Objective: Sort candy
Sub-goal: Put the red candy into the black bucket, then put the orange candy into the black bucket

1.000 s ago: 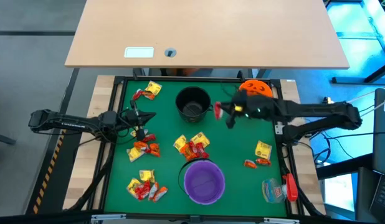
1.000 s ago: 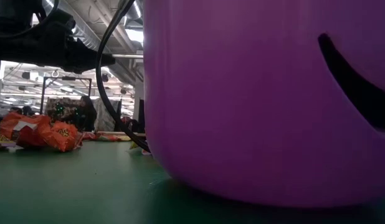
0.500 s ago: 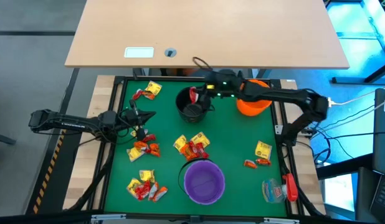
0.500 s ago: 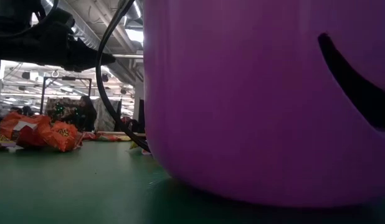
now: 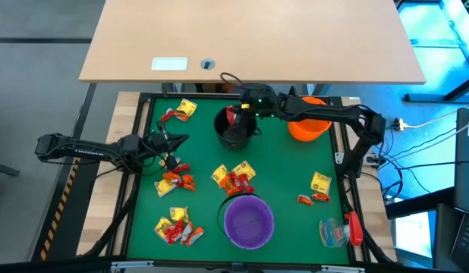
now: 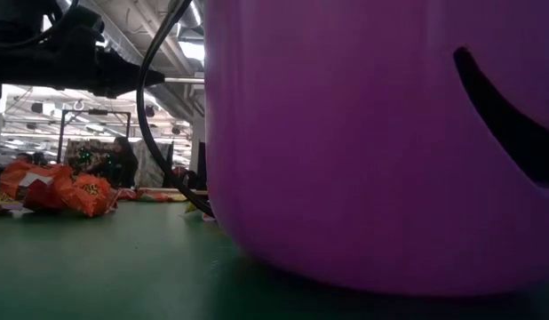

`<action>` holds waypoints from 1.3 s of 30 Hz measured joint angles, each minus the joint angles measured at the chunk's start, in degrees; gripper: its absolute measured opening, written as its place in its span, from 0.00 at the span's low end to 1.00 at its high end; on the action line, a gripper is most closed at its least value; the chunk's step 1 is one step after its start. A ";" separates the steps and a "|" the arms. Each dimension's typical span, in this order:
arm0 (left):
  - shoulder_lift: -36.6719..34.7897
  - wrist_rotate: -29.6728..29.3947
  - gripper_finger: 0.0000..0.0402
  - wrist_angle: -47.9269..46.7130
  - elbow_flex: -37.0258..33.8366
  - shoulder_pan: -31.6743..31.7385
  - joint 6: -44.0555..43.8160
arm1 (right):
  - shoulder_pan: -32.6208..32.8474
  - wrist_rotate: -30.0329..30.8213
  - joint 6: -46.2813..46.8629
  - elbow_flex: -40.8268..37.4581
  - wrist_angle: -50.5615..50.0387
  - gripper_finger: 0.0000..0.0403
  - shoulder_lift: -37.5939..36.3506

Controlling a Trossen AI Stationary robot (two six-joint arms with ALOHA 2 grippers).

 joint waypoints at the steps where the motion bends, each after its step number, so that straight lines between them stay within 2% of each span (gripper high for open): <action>1: 0.00 0.00 0.00 0.06 0.00 0.00 0.00 | 0.00 -0.01 0.01 0.00 0.00 0.09 0.00; 10: -0.02 0.00 0.00 1.70 0.00 0.00 0.13 | 0.00 1.36 -1.86 0.02 -2.87 0.45 -0.76; 14: -0.02 0.02 0.00 1.70 0.00 0.00 0.13 | 0.09 2.95 -4.69 3.12 -14.27 0.53 -4.16; 20: 0.00 0.02 0.00 2.87 0.00 -0.02 2.10 | 4.33 5.57 -5.28 10.50 -39.54 0.53 -12.15; 25: -0.01 0.04 0.00 3.01 0.00 0.00 2.97 | 13.31 12.16 3.00 10.55 -54.51 0.49 -20.86; 31: 0.00 1.03 0.00 3.02 0.00 0.00 2.97 | 26.78 19.43 22.02 3.00 -58.49 0.45 -31.00; 39: 0.00 4.00 0.00 3.21 0.00 -0.02 1.40 | 38.25 21.34 42.23 -10.87 -58.54 0.44 -35.28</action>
